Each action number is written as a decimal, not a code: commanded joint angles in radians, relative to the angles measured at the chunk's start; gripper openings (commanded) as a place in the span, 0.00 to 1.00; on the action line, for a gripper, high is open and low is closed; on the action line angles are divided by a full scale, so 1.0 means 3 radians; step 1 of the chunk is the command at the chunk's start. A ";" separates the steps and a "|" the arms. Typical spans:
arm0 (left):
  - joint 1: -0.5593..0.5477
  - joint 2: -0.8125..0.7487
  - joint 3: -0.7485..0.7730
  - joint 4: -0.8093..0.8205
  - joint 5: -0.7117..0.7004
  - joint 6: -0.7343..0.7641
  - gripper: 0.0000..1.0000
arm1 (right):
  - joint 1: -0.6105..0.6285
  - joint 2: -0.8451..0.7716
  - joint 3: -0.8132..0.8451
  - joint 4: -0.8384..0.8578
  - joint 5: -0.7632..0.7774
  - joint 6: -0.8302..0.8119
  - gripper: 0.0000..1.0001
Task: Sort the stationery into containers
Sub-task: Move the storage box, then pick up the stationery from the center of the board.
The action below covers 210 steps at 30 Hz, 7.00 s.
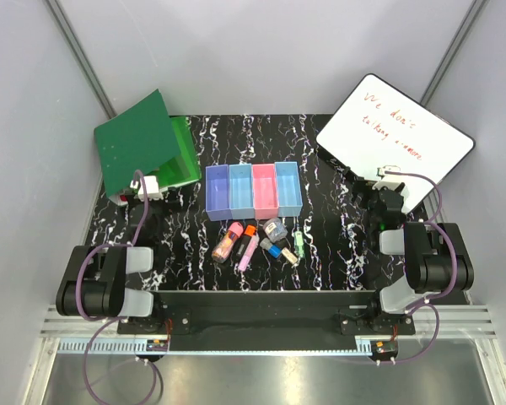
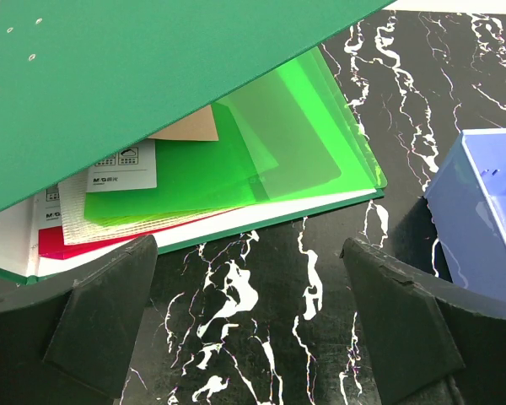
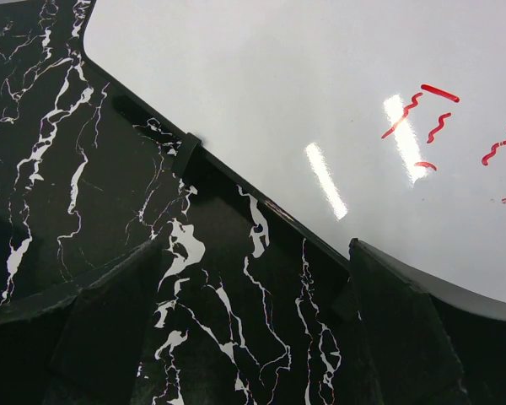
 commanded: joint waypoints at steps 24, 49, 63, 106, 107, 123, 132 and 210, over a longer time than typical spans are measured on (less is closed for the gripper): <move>0.0016 -0.0691 0.2707 -0.5802 0.1555 0.2090 0.99 | 0.0009 -0.0622 0.2951 -0.5895 -0.1580 -0.1707 1.00; -0.0322 -0.1867 0.1860 -0.6173 0.2117 0.3629 0.99 | 0.1650 -0.0585 0.2599 -0.6042 -0.0717 -0.3160 1.00; -0.0521 -0.1341 0.1875 -0.5252 0.1743 0.3349 0.99 | 0.1839 0.0152 0.3013 -0.5565 -0.0573 -0.3575 0.98; -0.0639 -0.1315 0.1813 -0.5078 0.1646 0.3307 0.99 | 0.2182 0.1282 0.3535 -0.5325 -0.0471 -0.3493 0.10; -0.0639 -0.1320 0.1813 -0.5083 0.1656 0.3307 0.99 | 0.2187 0.1277 0.3525 -0.5315 -0.0466 -0.3498 0.10; -0.0639 -0.1438 0.1670 -0.5113 0.1687 0.3323 0.99 | 0.2182 0.1379 0.3566 -0.5090 -0.0236 -0.3503 0.19; -0.0639 -0.1438 0.1670 -0.5124 0.1687 0.3272 0.99 | 0.2182 0.1328 0.3561 -0.5044 -0.0211 -0.3477 0.53; -0.0665 -0.1387 0.1921 -0.5252 0.1718 0.3389 0.99 | 0.2064 0.0853 0.2523 -0.5474 -0.0804 -0.0726 0.66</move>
